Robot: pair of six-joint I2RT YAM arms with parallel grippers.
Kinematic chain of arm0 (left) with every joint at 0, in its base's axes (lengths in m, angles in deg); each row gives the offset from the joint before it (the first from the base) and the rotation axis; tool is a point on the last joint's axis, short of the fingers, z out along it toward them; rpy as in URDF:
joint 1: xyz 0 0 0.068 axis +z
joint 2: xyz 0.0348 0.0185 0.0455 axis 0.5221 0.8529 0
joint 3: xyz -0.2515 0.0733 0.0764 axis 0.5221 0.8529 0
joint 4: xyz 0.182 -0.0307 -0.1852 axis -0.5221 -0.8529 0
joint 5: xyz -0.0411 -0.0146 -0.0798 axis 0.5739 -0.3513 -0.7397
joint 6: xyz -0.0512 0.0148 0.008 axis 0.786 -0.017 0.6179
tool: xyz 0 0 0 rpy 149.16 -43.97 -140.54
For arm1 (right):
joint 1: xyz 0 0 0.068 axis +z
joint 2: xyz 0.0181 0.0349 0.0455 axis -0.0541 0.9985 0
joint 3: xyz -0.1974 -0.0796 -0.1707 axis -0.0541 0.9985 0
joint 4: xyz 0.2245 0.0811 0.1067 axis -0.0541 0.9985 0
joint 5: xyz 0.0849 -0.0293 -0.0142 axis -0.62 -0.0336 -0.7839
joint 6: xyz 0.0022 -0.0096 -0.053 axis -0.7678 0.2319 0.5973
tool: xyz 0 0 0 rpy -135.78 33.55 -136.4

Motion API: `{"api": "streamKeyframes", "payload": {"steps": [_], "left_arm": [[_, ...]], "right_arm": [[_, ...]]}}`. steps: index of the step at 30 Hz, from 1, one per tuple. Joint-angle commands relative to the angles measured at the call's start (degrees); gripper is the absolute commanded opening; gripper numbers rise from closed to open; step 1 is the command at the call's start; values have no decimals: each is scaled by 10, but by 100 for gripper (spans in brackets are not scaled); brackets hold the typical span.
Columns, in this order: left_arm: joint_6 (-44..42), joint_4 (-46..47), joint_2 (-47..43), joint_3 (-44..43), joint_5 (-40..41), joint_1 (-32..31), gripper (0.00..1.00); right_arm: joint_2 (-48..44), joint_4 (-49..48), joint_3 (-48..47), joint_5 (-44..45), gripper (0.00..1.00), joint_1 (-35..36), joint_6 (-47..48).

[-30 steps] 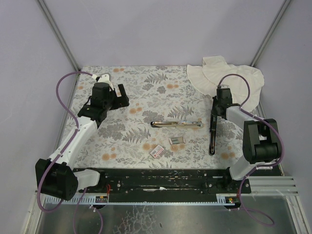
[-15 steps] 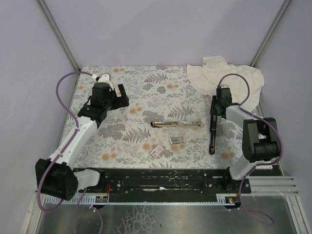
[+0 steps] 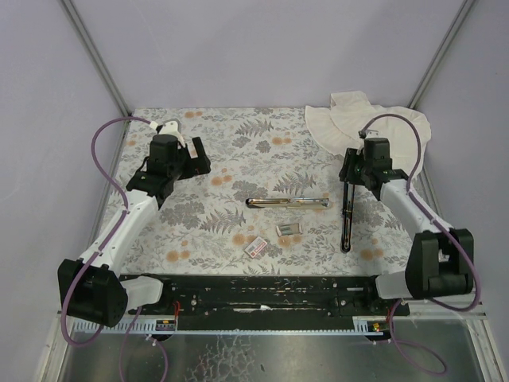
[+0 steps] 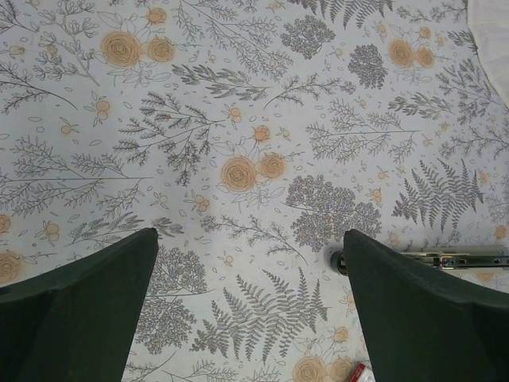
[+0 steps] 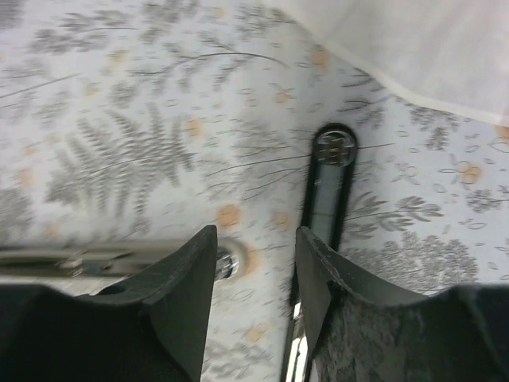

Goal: Load the staples into the stapler

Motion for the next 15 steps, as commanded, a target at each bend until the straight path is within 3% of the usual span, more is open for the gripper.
{"api": "streamKeyframes", "payload": {"steps": [1, 6, 10, 15], "left_arm": [[8, 20, 4, 0, -24, 6, 100], [6, 40, 7, 9, -81, 6, 97], [9, 48, 18, 10, -110, 6, 95], [9, 48, 30, 10, -122, 5, 95]], "right_arm": [[-72, 48, -2, -122, 52, 37, -35], [-101, 66, 47, -92, 53, 125, -83], [-109, 23, 101, -107, 54, 139, -123], [-81, 25, 94, -141, 56, 141, -93]]}}
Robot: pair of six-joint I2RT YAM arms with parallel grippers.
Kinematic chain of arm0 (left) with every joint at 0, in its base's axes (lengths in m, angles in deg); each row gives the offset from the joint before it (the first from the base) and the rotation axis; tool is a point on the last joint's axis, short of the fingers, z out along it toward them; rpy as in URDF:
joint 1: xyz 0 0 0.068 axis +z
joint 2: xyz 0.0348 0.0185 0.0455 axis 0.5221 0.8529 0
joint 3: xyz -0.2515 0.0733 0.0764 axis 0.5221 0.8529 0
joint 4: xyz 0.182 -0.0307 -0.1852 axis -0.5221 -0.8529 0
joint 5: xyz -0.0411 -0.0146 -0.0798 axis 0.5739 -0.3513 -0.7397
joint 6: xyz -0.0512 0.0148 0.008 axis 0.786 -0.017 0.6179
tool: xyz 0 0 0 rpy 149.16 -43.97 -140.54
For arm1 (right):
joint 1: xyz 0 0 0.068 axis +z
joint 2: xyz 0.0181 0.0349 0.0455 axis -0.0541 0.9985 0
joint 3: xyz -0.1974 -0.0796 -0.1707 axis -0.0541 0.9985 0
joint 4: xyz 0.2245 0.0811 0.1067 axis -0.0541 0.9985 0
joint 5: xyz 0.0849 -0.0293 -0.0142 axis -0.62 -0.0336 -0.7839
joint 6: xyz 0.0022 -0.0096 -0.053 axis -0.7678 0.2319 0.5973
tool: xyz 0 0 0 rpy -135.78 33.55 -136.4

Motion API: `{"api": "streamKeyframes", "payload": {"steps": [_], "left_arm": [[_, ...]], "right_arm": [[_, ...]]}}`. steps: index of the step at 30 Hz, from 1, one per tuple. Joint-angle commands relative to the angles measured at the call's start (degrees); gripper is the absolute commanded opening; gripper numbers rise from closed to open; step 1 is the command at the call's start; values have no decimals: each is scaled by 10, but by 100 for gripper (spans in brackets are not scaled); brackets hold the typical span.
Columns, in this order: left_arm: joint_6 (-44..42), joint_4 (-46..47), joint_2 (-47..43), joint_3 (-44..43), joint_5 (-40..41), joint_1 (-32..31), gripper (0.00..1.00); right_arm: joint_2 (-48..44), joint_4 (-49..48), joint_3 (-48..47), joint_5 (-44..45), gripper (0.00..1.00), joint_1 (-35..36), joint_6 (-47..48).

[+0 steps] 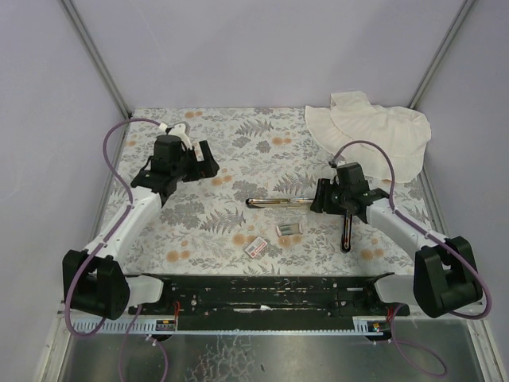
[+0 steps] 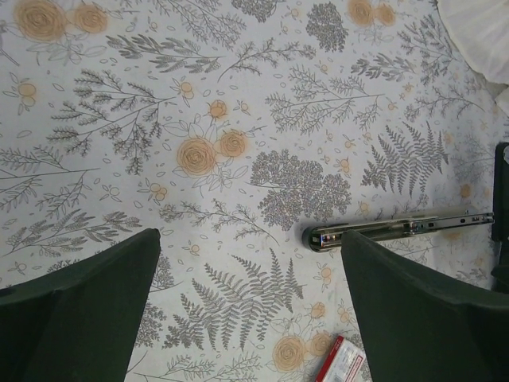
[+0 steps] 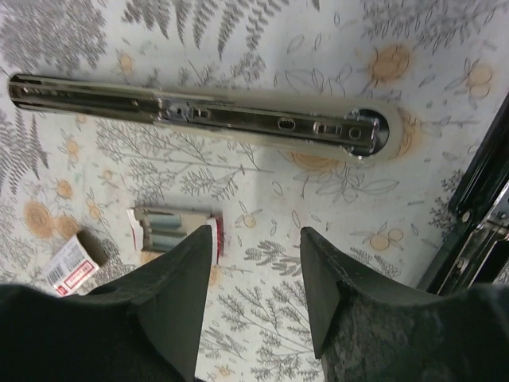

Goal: Load the staples into the stapler

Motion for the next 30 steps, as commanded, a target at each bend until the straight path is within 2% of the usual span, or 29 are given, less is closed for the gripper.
{"api": "streamKeyframes", "payload": {"steps": [1, 9, 14, 19, 30], "left_arm": [[3, 34, 9, 4, -30, 4, 95], [6, 30, 24, 1, -37, 4, 95], [4, 28, 22, -2, -34, 4, 95], [-1, 23, 15, -4, -19, 4, 95], [1, 17, 10, -7, -7, 5, 95]], "right_arm": [[19, -9, -24, -42, 56, 5, 5], [52, -32, -79, -10, 60, 7, 44], [143, -11, -164, 39, 62, 6, 65], [242, 68, -260, 38, 62, 6, 70], [225, 111, -187, -78, 66, 6, 67]]}}
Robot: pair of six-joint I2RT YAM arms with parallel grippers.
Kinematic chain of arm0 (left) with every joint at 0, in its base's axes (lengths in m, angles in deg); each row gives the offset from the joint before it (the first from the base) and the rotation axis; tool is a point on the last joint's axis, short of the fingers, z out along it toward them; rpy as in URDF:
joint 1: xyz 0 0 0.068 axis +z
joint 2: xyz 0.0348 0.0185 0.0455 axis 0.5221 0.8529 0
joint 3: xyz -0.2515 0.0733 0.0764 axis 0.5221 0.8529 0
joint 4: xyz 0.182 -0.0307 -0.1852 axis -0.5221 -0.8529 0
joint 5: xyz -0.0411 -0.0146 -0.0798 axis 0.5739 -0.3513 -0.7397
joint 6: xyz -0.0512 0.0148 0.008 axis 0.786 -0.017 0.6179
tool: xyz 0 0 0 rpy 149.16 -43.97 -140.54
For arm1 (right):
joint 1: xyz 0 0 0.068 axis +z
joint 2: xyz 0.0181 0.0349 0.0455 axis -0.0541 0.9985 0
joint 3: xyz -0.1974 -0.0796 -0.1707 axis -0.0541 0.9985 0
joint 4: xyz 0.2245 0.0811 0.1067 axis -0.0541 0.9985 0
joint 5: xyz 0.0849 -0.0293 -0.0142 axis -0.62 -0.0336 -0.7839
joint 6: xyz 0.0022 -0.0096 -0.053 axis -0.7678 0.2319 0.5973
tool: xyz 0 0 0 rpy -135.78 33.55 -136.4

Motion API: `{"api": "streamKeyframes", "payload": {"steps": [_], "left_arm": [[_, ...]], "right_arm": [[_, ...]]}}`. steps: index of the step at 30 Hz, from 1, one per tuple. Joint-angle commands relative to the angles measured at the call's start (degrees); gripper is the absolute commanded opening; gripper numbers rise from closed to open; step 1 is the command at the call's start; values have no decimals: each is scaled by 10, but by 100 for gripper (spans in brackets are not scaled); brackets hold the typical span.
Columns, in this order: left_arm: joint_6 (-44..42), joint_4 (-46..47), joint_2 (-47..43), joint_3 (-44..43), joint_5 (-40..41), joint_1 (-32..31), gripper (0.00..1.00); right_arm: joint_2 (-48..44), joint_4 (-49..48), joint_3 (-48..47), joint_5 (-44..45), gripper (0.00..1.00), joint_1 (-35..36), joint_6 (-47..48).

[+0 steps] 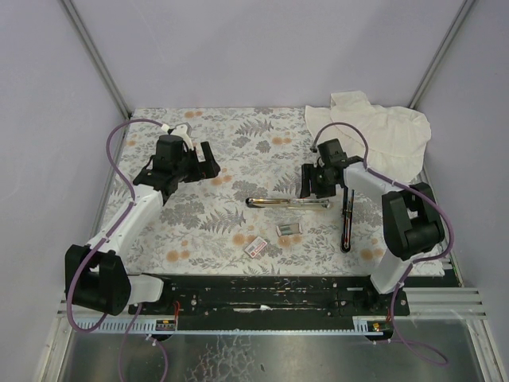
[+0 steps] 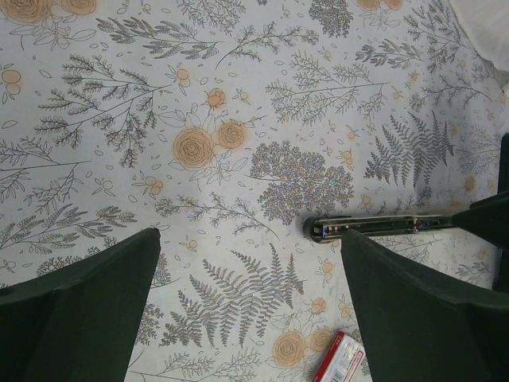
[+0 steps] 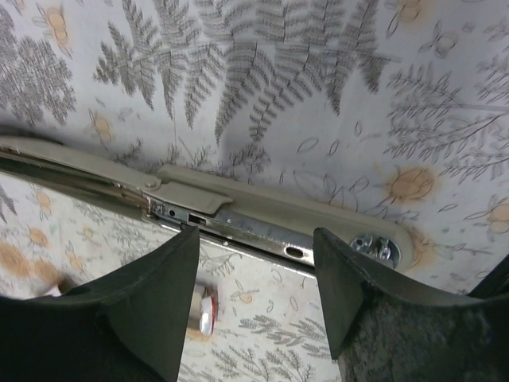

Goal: Load the staples into the stapler

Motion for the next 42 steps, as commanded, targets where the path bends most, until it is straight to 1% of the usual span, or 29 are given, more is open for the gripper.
{"api": "streamKeyframes", "payload": {"steps": [1, 7, 11, 14, 18, 20, 24, 30, 37, 42], "left_arm": [[-1, 17, -13, -8, 5, 5, 95], [1, 16, -15, -8, 8, 5, 95], [2, 16, -14, -7, 7, 5, 95], [3, 16, -15, -6, 5, 4, 95], [3, 16, -17, -7, 7, 5, 95], [3, 17, -19, -6, 9, 5, 95], [2, 19, -20, -5, 12, 5, 95], [2, 19, -20, -5, 12, 5, 95], [2, 19, -20, -5, 14, 5, 95], [0, 19, -21, -5, 15, 5, 95]], "right_arm": [[-37, 33, 37, -74, 67, 3, 5], [-82, 24, 98, -164, 66, 5, -17], [-110, 16, 132, -186, 66, 18, -22], [-135, 19, 136, -143, 66, 41, -6], [-175, 24, 126, -1, 65, 88, 35], [-191, 22, 123, 45, 64, 112, 56], [-204, 10, 120, 50, 57, 147, 90], [-155, 15, 101, 52, 45, 189, 101], [-113, -13, 97, 56, 37, 219, 99], [-87, -23, 91, 59, 34, 225, 101]]}}
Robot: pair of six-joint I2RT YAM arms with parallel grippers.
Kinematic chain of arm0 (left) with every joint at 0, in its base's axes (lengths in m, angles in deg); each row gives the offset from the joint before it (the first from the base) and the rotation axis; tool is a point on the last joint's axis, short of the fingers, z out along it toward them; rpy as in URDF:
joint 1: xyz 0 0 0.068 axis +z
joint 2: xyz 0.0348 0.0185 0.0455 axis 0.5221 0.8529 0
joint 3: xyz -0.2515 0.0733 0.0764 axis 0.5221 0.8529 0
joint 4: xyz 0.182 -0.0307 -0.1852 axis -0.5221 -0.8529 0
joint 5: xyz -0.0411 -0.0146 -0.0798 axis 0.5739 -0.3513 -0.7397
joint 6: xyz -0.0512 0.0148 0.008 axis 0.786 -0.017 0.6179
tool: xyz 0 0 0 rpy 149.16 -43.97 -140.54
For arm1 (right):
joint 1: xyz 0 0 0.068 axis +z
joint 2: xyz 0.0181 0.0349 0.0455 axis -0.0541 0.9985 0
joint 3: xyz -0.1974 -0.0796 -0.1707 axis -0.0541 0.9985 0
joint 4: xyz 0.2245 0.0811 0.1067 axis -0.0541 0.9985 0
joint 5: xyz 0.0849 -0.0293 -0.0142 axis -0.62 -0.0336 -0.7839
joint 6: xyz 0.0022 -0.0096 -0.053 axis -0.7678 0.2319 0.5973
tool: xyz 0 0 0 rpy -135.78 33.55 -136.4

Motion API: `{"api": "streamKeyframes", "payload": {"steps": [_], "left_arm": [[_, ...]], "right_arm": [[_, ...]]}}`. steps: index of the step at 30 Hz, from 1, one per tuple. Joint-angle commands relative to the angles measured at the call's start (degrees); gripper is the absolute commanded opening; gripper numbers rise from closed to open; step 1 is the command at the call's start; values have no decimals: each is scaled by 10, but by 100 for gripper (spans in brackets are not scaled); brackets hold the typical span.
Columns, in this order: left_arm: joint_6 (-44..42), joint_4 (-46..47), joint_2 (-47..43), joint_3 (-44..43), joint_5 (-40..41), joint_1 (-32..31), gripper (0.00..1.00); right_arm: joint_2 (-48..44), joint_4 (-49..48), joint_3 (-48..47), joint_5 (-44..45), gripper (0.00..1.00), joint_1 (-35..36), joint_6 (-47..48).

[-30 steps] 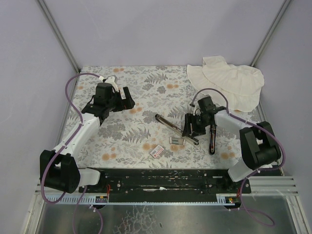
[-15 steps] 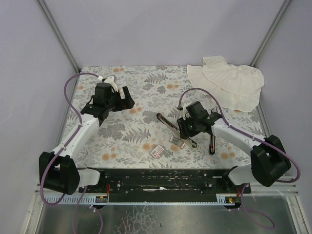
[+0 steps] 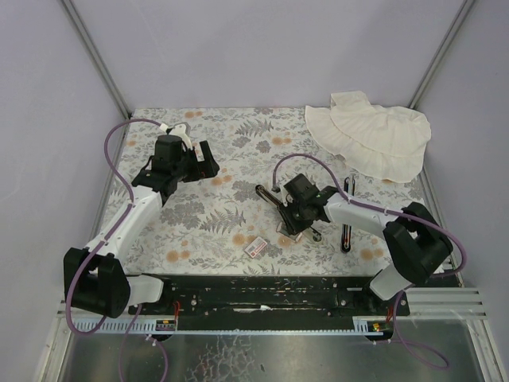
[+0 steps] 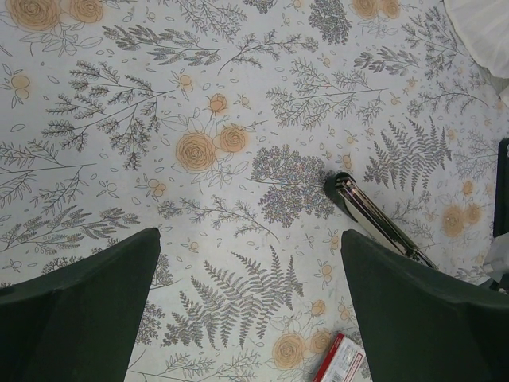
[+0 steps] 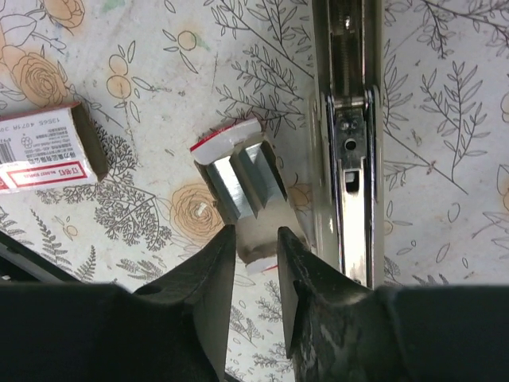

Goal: Load the staples into the stapler

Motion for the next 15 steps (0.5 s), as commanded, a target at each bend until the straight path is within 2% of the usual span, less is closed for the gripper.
{"api": "streamKeyframes", "payload": {"steps": [1, 15], "left_arm": [[-1, 18, -12, -5, 10, 5, 95], [1, 19, -13, -6, 9, 4, 95]], "right_arm": [[17, -24, -28, 18, 33, 7, 9], [35, -32, -21, -1, 27, 15, 0]]}}
